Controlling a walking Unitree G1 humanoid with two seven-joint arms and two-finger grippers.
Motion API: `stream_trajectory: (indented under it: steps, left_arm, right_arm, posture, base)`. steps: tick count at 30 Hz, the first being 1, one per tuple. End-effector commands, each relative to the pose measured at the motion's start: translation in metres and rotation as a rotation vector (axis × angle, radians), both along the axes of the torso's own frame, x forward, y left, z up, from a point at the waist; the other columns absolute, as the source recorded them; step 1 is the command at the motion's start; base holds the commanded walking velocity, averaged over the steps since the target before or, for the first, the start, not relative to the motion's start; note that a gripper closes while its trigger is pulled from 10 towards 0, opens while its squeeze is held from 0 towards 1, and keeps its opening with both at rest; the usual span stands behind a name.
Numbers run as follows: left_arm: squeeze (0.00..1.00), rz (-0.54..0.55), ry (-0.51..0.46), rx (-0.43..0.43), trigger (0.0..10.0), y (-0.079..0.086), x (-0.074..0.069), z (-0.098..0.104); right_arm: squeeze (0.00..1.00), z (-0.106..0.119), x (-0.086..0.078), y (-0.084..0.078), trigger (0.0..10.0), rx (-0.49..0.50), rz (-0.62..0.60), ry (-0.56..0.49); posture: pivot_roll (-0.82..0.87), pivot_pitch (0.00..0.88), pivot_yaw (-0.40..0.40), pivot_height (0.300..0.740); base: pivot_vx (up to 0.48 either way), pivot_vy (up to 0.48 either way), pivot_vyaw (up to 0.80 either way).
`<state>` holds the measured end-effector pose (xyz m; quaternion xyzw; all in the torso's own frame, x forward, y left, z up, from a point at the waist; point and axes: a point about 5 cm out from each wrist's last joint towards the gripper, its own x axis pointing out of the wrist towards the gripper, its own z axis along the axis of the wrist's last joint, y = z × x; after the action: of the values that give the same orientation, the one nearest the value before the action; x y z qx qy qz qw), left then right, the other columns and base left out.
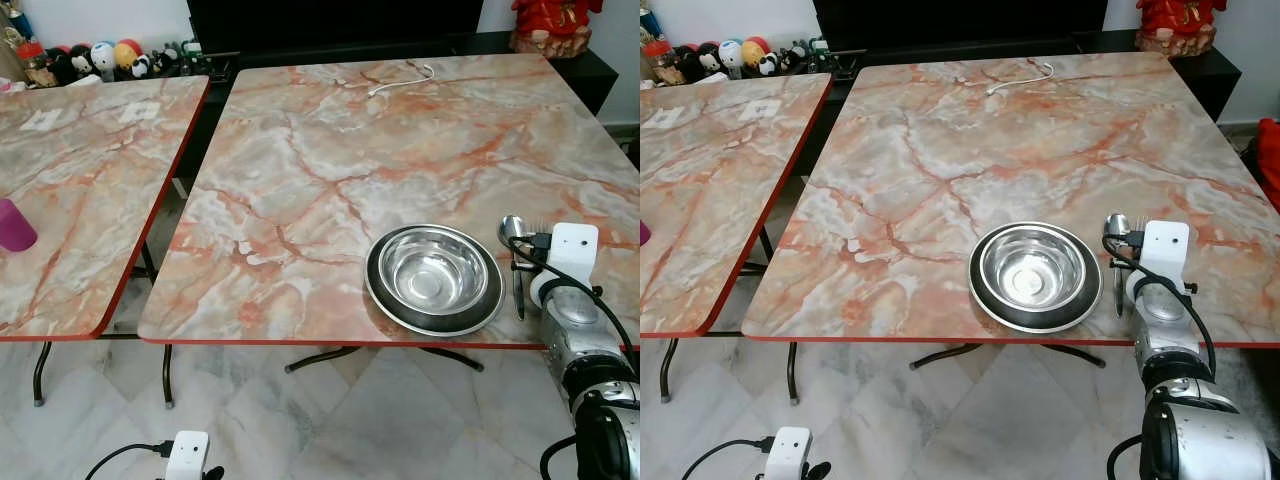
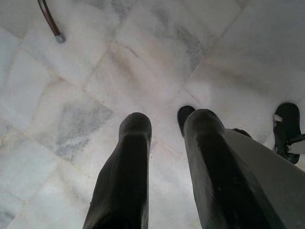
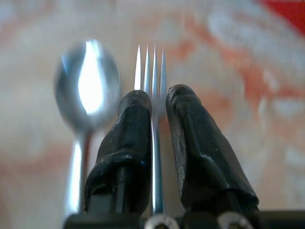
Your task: Setting the table
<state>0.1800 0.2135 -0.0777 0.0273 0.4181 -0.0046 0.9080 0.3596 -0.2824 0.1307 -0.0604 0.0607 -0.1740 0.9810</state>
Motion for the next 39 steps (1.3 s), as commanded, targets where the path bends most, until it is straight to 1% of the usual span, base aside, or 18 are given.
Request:
stream_trajectory:
  steps: [1, 3, 4, 5, 6, 9, 10, 12, 13, 16, 17, 19, 23, 26, 30, 32, 36, 39]
  left_arm:
    - [0.00, 0.003, 0.029, 0.014, 10.0, 0.006, -0.007, -0.002]
    - [0.00, 0.004, 0.028, 0.013, 10.0, 0.006, -0.007, -0.003]
    - [0.00, 0.005, 0.027, 0.012, 10.0, 0.006, -0.007, -0.002]
    - [0.00, 0.005, 0.027, 0.012, 10.0, 0.006, -0.007, -0.002]
    - [0.00, 0.005, 0.027, 0.012, 10.0, 0.006, -0.007, -0.002]
    - [0.00, 0.004, 0.026, 0.012, 10.0, 0.006, -0.007, -0.003]
    - [0.00, 0.003, 0.026, 0.012, 10.0, 0.006, -0.007, -0.003]
    - [0.00, 0.003, 0.024, 0.011, 10.0, 0.005, -0.007, -0.003]
    - [0.00, 0.001, 0.025, 0.013, 10.0, 0.005, -0.008, -0.003]
    - [0.00, 0.007, 0.029, 0.015, 10.0, 0.004, -0.008, -0.003]
    - [0.00, 0.007, 0.029, 0.015, 10.0, 0.004, -0.008, -0.003]
    - [0.00, 0.012, 0.033, 0.015, 10.0, 0.003, -0.008, -0.004]
    - [0.00, 0.012, 0.035, 0.014, 10.0, 0.002, -0.008, -0.004]
    - [0.00, 0.025, 0.030, -0.005, 10.0, -0.006, -0.006, -0.005]
    - [0.00, 0.031, 0.031, -0.012, 10.0, -0.010, -0.005, -0.005]
    - [0.00, 0.047, 0.033, -0.021, 10.0, -0.013, -0.005, -0.006]
    - [0.00, 0.056, 0.035, -0.024, 10.0, -0.015, -0.006, -0.007]
    - [0.00, 0.056, 0.040, -0.017, 10.0, -0.015, -0.007, -0.007]
  right_arm:
    - [0.00, 0.015, 0.004, 0.003, 10.0, -0.005, 0.010, -0.102]
    - [0.00, 0.017, 0.003, 0.003, 10.0, -0.022, -0.002, -0.122]
    - [0.00, 0.020, 0.001, 0.002, 10.0, -0.048, -0.017, -0.159]
    - [0.00, 0.020, 0.001, 0.002, 10.0, -0.048, -0.017, -0.159]
    - [0.00, 0.025, -0.001, 0.002, 10.0, -0.064, -0.031, -0.215]
    - [0.00, 0.030, -0.006, 0.005, 10.0, -0.055, -0.023, -0.296]
    - [0.00, 0.032, -0.010, 0.010, 10.0, -0.047, -0.002, -0.346]
    - [0.00, 0.031, -0.016, 0.017, 10.0, -0.036, 0.023, -0.379]
    - [0.00, 0.030, -0.024, 0.026, 10.0, -0.036, 0.071, -0.403]
    - [0.00, 0.025, -0.036, 0.038, 10.0, -0.034, 0.135, -0.406]
    - [0.00, 0.025, -0.036, 0.038, 10.0, -0.034, 0.135, -0.406]
    - [0.00, 0.023, -0.044, 0.045, 10.0, -0.010, 0.159, -0.409]
    - [0.00, 0.023, -0.046, 0.050, 10.0, -0.009, 0.182, -0.402]
    - [0.00, 0.030, -0.049, 0.051, 10.0, -0.008, 0.220, -0.394]
    - [0.00, 0.035, -0.047, 0.055, 10.0, -0.013, 0.245, -0.391]
    - [0.00, 0.037, -0.044, 0.062, 10.0, -0.001, 0.270, -0.400]
    - [0.00, 0.036, -0.043, 0.070, 10.0, 0.011, 0.289, -0.394]
    - [0.00, 0.035, -0.045, 0.075, 10.0, 0.035, 0.298, -0.387]
  posture:
    - [-0.12, 0.126, 0.100, 0.740]
    - [-0.12, 0.125, 0.097, 0.740]
    - [-0.12, 0.125, 0.097, 0.740]
    - [-0.12, 0.125, 0.097, 0.740]
    - [-0.12, 0.123, 0.094, 0.740]
    - [-0.13, 0.120, 0.093, 0.740]
    - [-0.14, 0.115, 0.092, 0.740]
    - [-0.14, 0.107, 0.087, 0.740]
    - [-0.14, 0.100, 0.080, 0.740]
    - [-0.15, 0.084, 0.071, 0.740]
    - [-0.15, 0.084, 0.071, 0.740]
    - [-0.17, 0.063, 0.058, 0.740]
    - [-0.18, 0.049, 0.043, 0.740]
    - [-0.19, 0.026, 0.011, 0.740]
    - [-0.19, 0.015, 0.001, 0.740]
    - [-0.17, 0.007, -0.011, 0.740]
    - [-0.16, 0.003, -0.015, 0.740]
    - [-0.16, 0.000, -0.006, 0.740]
  base:
    - [0.000, 0.000, 0.00]
    - [0.000, 0.000, 0.00]
    - [0.000, 0.000, 0.00]
    - [0.000, 0.000, 0.00]
    - [0.000, 0.000, 0.00]
    - [0.000, 0.000, 0.00]
    - [0.000, 0.000, 0.00]
    - [0.000, 0.000, 0.00]
    - [0.000, 0.000, 0.00]
    - [0.000, 0.000, 0.00]
    - [0.000, 0.000, 0.00]
    - [0.000, 0.000, 0.00]
    - [0.000, 0.000, 0.00]
    - [0.000, 0.000, 0.00]
    - [0.000, 0.000, 0.00]
    - [0.000, 0.000, 0.00]
    - [0.000, 0.000, 0.00]
    - [0.000, 0.086, 0.73]
